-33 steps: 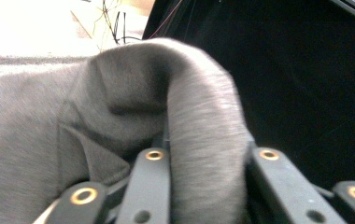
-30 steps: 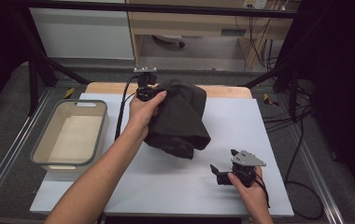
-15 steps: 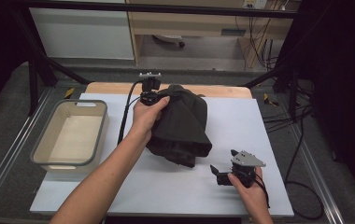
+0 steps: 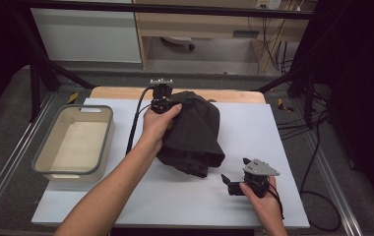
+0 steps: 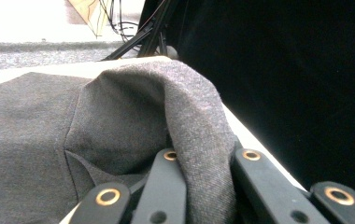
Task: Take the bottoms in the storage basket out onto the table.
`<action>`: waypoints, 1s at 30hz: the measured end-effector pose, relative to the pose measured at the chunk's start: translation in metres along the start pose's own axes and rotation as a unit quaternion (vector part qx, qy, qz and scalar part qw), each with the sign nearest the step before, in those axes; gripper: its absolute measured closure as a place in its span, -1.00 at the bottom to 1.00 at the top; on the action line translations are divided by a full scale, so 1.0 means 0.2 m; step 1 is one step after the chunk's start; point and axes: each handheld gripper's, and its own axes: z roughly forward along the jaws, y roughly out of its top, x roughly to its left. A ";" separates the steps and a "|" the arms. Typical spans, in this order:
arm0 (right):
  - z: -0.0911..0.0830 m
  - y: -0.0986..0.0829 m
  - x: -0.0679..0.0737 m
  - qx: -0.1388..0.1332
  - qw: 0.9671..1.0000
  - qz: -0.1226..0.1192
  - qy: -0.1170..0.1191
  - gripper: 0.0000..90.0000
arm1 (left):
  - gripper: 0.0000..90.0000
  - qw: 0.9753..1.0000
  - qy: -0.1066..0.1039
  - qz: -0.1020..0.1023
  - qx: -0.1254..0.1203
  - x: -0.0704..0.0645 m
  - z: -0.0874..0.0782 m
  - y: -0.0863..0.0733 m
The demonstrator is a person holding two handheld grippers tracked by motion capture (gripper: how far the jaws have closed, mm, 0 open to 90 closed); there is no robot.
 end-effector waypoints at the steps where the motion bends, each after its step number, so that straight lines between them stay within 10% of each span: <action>1: 0.00 0.00 0.00 0.000 1.000 0.000 0.000 -0.95 | 0.92 1.000 0.000 0.001 0.001 0.00 0.00 0.00; 30: 0.00 0.00 0.01 0.002 1.000 -0.005 0.000 -0.96 | 0.91 1.000 -0.008 0.010 0.017 -0.03 0.09 -0.12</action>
